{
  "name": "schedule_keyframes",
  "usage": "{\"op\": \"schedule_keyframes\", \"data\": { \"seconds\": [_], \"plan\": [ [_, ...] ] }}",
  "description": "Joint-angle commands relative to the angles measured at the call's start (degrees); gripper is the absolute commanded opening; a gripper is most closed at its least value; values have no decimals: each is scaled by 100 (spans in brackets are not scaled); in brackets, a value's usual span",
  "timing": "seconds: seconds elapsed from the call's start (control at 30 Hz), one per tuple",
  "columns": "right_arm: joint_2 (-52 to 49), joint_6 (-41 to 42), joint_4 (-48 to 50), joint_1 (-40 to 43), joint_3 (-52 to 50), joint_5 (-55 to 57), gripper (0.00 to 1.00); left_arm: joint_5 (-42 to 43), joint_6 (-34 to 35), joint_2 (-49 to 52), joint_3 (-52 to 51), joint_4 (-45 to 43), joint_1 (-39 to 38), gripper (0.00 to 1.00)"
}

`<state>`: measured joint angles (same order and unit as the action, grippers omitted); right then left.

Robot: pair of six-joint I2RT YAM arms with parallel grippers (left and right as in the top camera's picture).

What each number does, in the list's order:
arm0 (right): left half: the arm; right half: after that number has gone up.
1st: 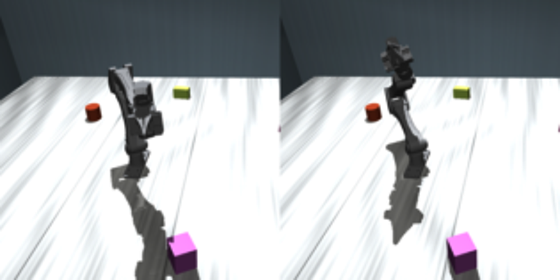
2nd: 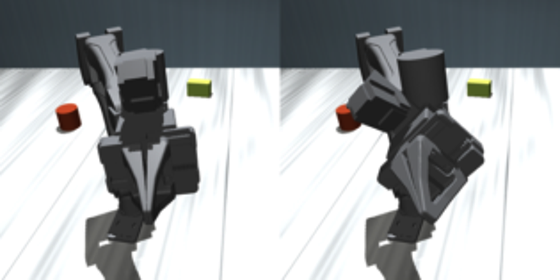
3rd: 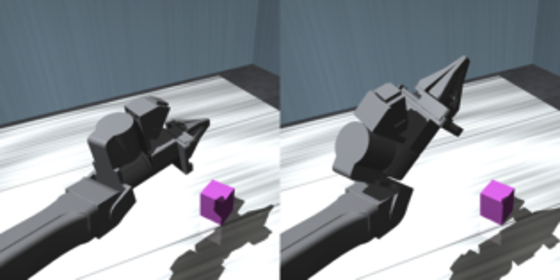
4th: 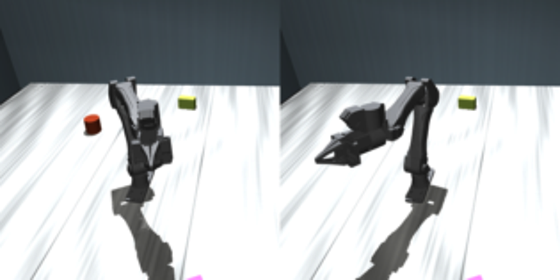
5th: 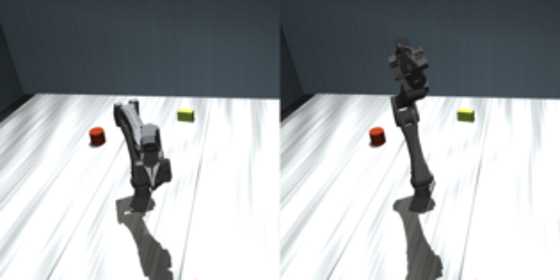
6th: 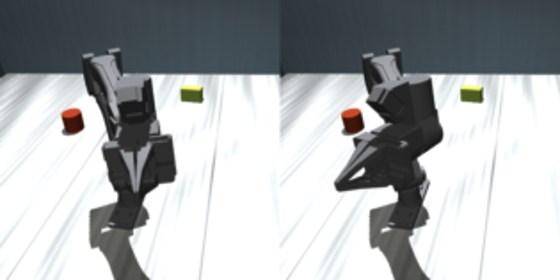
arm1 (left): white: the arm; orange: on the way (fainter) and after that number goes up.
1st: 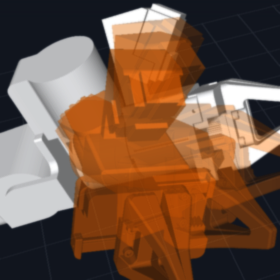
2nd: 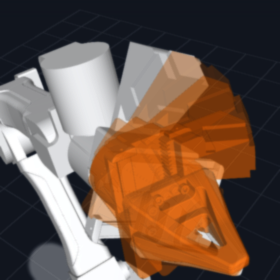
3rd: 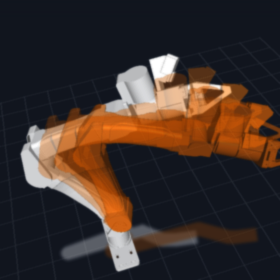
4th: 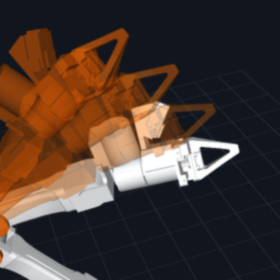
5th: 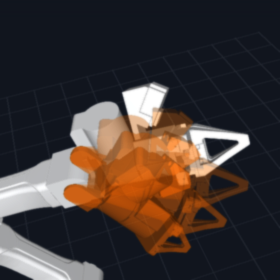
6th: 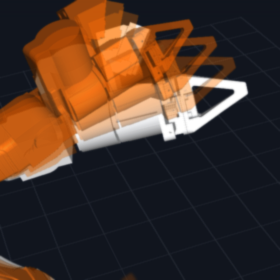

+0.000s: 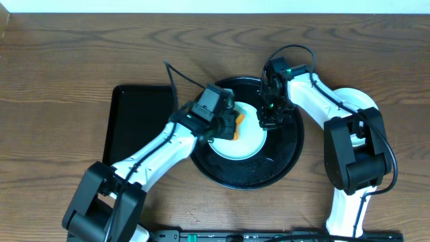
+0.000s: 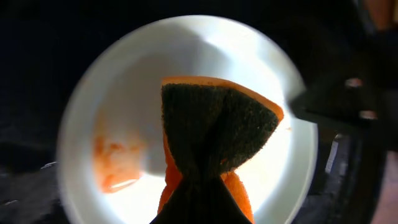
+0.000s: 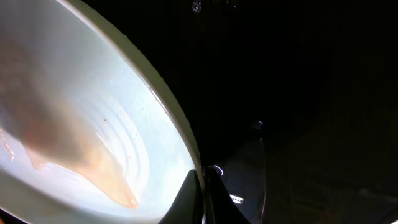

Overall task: Clean dirty plates on tray and stack at the side
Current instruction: 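Scrub the last pale green plate with the sponge in the left gripper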

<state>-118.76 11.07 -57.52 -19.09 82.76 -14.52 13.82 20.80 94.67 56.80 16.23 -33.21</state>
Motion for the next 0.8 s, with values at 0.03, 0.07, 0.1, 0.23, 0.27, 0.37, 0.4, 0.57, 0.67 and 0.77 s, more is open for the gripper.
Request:
{"op": "schedule_keyframes", "data": {
  "seconds": [0.03,0.07,0.1,0.23,0.27,0.37,0.4,0.57,0.67,0.77],
  "plan": [
    [186,-87,-15,-125,0,13,1,68,157,269,-48,-212,-302,8],
    [186,-87,-15,-125,0,13,1,68,258,341,-48,-258,-341,7],
    [186,-87,-13,-125,0,13,1,70,391,420,-48,-313,-382,7],
    [186,-87,-26,-125,0,13,1,66,505,748,-48,-492,-485,7],
    [186,-87,-31,-125,0,13,1,48,505,809,-48,-518,-485,7],
    [186,-87,-39,-125,0,13,1,-323,492,896,-48,-494,-444,8],
    [186,-87,-37,-125,0,13,1,-505,461,896,-48,-468,-411,8],
    [186,-87,-46,-125,0,13,1,-1198,389,896,-46,-83,13,8],
    [186,-87,-44,-125,0,13,1,-1196,391,896,-46,96,358,8],
    [186,-87,-39,-125,0,13,1,-1193,387,896,-46,149,605,8]
  ]
}}
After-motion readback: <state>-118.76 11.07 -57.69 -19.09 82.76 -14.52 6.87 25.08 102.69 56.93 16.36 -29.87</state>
